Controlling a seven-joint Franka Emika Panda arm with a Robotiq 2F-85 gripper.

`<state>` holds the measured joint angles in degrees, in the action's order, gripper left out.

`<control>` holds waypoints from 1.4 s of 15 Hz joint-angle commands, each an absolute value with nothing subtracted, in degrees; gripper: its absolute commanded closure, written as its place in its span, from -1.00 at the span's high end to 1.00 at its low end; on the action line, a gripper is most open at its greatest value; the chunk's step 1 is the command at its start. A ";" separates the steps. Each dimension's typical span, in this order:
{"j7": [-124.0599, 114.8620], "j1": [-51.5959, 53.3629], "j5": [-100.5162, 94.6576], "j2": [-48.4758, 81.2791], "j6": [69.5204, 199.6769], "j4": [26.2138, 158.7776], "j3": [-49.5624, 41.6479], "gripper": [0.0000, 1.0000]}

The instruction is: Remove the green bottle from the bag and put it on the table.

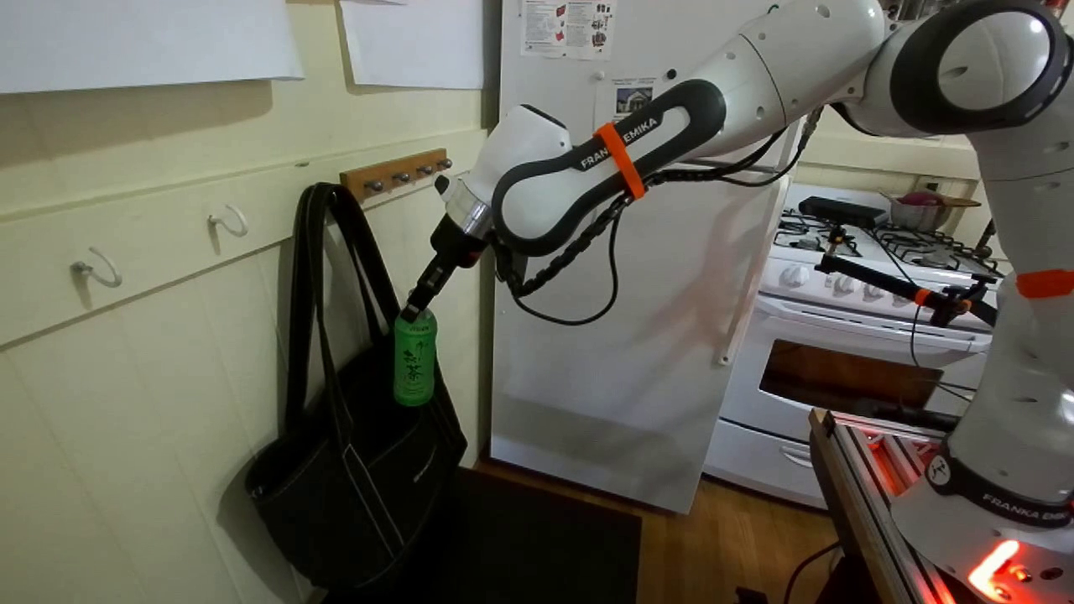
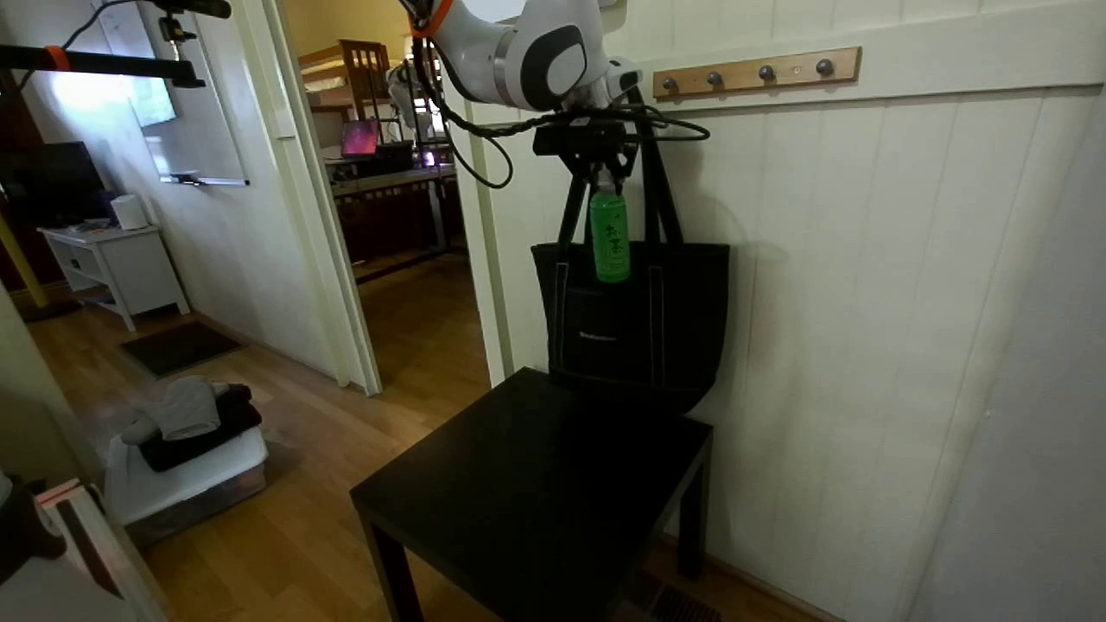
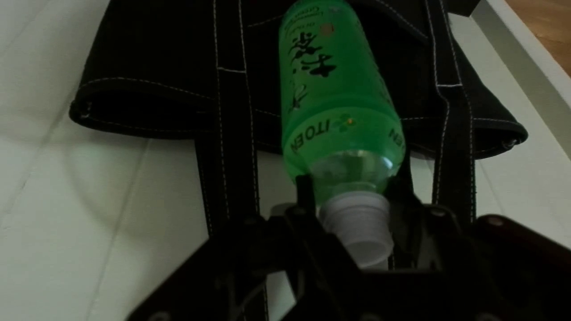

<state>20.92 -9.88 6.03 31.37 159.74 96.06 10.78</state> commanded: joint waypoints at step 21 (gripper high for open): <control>20.77 -9.58 6.06 31.35 159.70 95.99 10.47 -0.14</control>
